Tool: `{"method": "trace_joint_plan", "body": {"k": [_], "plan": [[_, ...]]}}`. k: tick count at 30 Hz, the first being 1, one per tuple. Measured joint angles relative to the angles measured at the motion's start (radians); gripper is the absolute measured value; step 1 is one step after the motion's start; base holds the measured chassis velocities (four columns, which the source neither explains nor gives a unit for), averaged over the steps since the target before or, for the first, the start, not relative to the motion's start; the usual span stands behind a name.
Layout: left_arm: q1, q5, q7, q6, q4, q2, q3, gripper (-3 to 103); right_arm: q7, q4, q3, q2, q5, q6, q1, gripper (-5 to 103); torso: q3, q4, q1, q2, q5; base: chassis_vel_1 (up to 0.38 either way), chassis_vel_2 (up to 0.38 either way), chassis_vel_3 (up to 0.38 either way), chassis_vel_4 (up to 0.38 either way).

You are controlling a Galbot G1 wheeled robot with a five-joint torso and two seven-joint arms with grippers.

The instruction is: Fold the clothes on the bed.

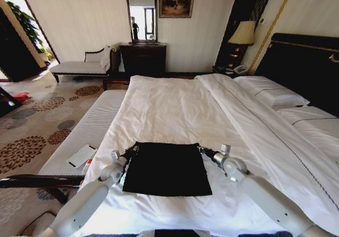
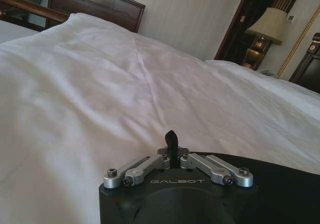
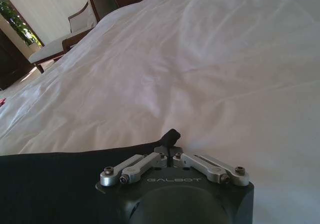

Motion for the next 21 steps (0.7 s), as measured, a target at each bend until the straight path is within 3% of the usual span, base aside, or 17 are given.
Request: {"method": "trace_joint_plan", "body": {"k": [10, 13, 21], "plan": [[0.014, -0.018, -0.033, -0.004, -0.075, 0.016, -0.044, 3, 0.007, 0.062, 0.057, 0.002, -0.003, 0.022, -0.029, 0, 0.000, 0.0002, 0.000, 0.000, 0.0000, 0.000, 0.000, 0.000, 0.000], [0.011, -0.039, -0.049, -0.004, -0.127, 0.043, -0.063, 3, 0.008, 0.095, 0.094, -0.005, -0.059, 0.051, -0.035, 0, 0.000, 0.0003, 0.000, 0.000, -0.0001, 0.000, 0.000, 0.000, 0.000], [-0.028, -0.086, -0.077, -0.002, -0.215, 0.098, -0.087, 3, 0.019, 0.145, 0.158, -0.027, -0.069, 0.080, -0.015, 0, 0.000, 0.0002, 0.000, 0.000, 0.0001, 0.000, 0.000, 0.000, 0.000]]}}
